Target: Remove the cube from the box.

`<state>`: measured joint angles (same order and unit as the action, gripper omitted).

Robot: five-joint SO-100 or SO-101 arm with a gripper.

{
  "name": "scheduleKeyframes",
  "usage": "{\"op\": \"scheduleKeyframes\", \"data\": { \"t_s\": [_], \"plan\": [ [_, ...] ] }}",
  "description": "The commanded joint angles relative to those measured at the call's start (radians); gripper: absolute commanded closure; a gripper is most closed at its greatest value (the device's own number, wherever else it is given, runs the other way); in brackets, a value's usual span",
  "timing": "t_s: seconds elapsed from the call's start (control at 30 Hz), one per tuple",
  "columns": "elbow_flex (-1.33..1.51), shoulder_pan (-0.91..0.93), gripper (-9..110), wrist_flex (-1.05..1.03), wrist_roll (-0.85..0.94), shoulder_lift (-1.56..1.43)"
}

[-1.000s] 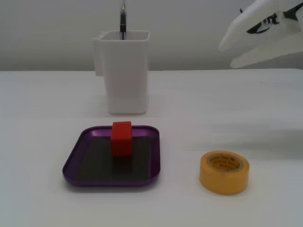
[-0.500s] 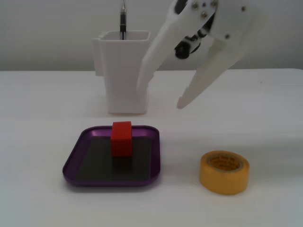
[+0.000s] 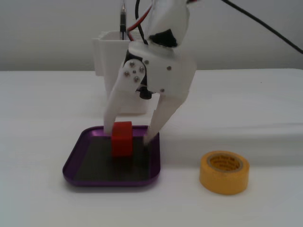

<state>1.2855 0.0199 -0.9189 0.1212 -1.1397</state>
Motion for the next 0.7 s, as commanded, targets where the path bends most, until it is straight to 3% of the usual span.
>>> {"op": "scheduleKeyframes", "data": {
  "t_s": [0.0,0.13,0.3,0.5,0.67],
  "plan": [
    [-0.060,0.003,83,0.000,0.008,0.015],
    [-0.084,0.003,85,0.000,0.008,0.048],
    [-0.121,-0.002,102,0.000,0.003,0.052],
    [-0.152,-0.012,102,-0.015,0.003,0.021],
    [-0.219,-0.012,102,-0.160,-0.003,-0.095]
  ]
}}
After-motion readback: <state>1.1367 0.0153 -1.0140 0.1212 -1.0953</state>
